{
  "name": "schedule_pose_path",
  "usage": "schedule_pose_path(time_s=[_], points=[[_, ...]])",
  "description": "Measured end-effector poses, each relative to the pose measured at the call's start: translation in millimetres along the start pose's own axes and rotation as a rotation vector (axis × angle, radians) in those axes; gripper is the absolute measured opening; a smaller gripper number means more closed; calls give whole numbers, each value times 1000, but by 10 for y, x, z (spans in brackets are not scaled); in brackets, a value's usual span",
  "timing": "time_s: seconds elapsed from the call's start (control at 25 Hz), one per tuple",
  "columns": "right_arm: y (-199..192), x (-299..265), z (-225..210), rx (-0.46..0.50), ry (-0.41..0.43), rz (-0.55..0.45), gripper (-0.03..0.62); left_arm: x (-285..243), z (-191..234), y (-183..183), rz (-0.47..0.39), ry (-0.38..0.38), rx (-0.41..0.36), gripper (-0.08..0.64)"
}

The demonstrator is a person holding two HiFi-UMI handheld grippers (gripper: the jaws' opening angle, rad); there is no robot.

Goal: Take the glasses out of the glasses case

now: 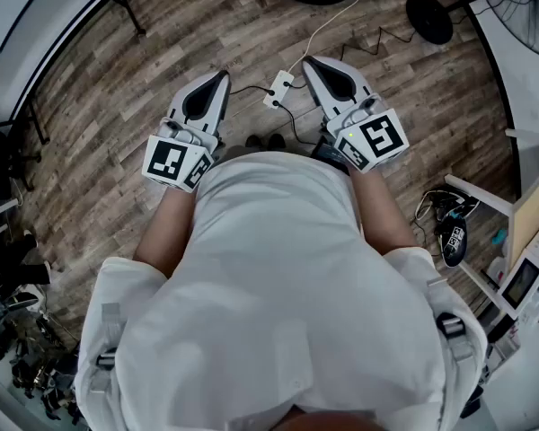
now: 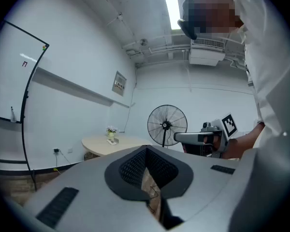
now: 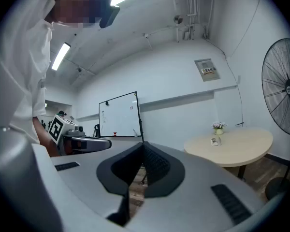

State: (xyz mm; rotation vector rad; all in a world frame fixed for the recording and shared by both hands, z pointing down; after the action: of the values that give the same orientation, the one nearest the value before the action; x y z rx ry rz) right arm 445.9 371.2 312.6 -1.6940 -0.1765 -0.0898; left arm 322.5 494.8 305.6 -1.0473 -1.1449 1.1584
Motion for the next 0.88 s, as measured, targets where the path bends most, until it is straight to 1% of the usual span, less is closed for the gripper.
schedule_pose_path(time_s=[0.12, 0.2, 0.28, 0.4, 0.56, 0.72, 0.8, 0.88], points=[[-34, 0, -38, 11, 0, 6, 21, -31, 7, -32, 3, -3, -6, 12], [-30, 30, -72, 21, -1, 5, 21, -55, -3, -20, -13, -6, -14, 12], [-5, 75, -114, 33, 4, -3, 21, -101, -33, 4, -36, -31, -9, 12], [54, 102, -181, 31, 21, -38, 23, -188, -47, 19, -46, -72, 9, 12], [118, 135, -221, -15, 42, -110, 28, -200, -52, 50, -43, -68, 15, 12], [47, 16, -258, -63, 80, -94, 26, -160, -3, 72, -30, -70, 4, 12], [14, -75, -309, -87, 77, -93, 26, -140, 67, 52, -15, -71, 33, 12], [-34, -161, -394, -117, 54, -94, 25, -127, 145, 9, 3, -71, 78, 12]])
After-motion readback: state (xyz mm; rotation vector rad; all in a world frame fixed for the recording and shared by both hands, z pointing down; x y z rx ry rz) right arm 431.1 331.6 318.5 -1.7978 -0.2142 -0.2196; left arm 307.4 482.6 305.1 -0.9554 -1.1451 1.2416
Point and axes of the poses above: the fingertips, and each gripper's own axes: x backward along the fingers, z to its left, y out of its top, the point moved 3 cm from there along x, backward along the fingers, and after that the axes turned 12 degrees about -z, right-handed, at the moved point
